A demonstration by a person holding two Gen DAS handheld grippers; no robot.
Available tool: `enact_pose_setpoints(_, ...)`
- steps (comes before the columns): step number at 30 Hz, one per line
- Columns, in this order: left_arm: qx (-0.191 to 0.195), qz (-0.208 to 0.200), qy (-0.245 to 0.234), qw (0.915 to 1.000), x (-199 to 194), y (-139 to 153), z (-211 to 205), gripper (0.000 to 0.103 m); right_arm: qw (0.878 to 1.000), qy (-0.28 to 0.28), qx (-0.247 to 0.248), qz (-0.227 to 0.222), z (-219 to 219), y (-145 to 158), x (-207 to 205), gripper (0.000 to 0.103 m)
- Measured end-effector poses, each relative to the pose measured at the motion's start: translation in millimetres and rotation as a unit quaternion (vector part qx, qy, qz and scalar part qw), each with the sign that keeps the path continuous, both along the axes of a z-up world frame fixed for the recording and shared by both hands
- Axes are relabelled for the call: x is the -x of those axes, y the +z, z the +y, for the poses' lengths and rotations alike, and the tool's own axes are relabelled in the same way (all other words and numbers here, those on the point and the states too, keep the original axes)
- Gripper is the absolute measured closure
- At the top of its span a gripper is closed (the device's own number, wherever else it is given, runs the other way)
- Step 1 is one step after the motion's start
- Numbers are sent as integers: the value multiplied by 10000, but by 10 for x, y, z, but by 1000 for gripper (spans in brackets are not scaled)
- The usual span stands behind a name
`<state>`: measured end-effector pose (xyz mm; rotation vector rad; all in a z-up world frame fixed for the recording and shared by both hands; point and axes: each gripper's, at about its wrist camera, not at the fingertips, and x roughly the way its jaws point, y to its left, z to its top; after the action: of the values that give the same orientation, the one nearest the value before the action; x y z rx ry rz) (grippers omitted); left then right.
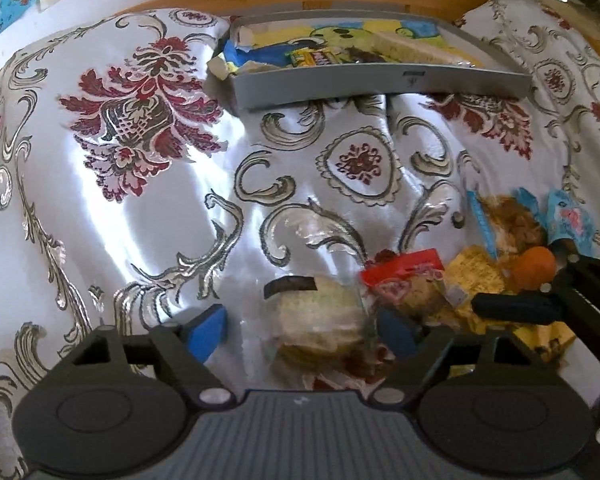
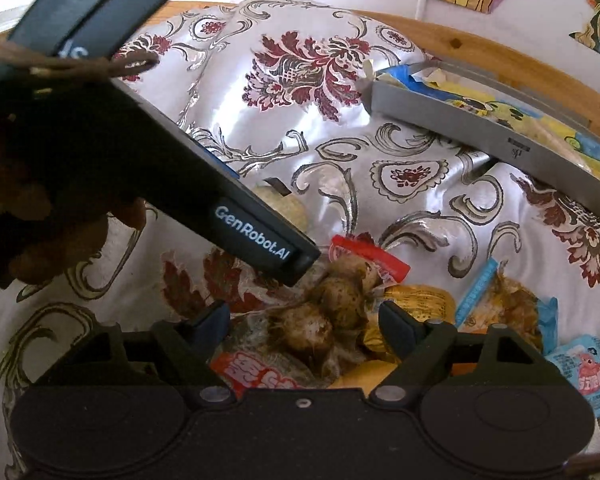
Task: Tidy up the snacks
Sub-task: 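Grasp the clear-wrapped round cake with the left tool while the right tool grasps the quail egg pack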
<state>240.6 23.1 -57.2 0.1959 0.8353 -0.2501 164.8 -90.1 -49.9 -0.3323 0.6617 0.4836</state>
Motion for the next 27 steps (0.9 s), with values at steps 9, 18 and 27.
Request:
enact_pose_setpoints(9,-73,-119,-190,9997,37,-62,-6,33,10000,1,-4,18,-5,-10,-14,19)
enact_pose_setpoints(18,352,-171,80,9992,41,0,278,48,9999,9,91,74,14,6,-23,20)
enact_pose_setpoints(27,554,-256,344,9975,84,50,546,48,9992,-194,91,352,38,-10,-181,20)
